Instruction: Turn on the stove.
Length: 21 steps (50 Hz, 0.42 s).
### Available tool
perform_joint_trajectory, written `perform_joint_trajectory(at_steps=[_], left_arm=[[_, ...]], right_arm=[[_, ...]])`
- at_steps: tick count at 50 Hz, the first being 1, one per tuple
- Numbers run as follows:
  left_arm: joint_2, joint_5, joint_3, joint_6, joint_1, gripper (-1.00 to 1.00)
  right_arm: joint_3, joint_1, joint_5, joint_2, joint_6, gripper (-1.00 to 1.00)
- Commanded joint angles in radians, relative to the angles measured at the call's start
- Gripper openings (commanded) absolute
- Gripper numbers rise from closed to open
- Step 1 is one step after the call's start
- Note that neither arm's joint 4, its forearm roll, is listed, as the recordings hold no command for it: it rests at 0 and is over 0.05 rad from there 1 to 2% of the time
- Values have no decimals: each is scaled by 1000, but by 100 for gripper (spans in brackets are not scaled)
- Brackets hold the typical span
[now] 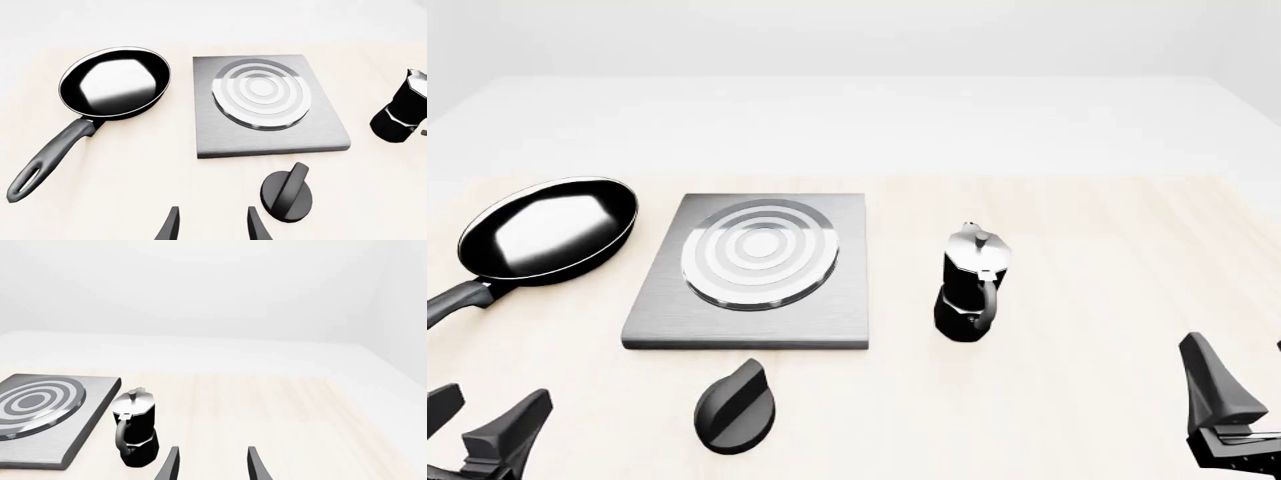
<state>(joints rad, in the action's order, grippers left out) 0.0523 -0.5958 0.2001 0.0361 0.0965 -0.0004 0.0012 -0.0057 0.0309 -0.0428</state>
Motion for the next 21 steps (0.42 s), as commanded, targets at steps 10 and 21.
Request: perform_joint_trajectory(at_steps=[10, 21], left_arm=[[-52, -59, 111, 19, 13, 100], [-52, -94, 160, 12, -22, 100]], right_arm=[[0, 0, 12, -15, 7, 100], [0, 0, 6, -7, 4, 100]])
